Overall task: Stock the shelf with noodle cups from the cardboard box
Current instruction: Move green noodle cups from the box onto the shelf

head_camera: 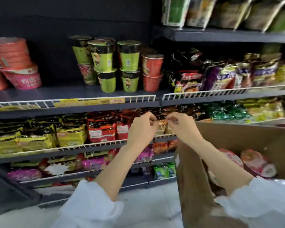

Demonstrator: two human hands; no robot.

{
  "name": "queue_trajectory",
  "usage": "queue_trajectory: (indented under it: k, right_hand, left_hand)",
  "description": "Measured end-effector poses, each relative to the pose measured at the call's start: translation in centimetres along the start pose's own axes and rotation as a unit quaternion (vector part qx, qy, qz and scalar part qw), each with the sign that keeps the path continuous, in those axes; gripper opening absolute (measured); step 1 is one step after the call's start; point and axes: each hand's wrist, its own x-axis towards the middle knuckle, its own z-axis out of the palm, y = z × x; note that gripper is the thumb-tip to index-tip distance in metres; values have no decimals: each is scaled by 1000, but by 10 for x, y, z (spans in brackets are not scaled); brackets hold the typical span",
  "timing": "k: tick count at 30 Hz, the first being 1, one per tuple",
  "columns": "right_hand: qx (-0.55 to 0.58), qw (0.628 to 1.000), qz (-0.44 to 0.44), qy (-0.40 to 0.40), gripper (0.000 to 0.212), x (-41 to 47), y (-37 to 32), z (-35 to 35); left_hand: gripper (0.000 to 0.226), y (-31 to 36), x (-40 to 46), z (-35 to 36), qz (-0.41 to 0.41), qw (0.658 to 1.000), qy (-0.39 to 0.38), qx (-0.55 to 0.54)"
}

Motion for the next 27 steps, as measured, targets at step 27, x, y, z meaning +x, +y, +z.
queue_trajectory:
  k: [27]
  right_hand:
    - [-196,888,30,-415,95,-36,323,-5]
  left_hand:
    - [82,61,-25,311,-184,852,-340,353]
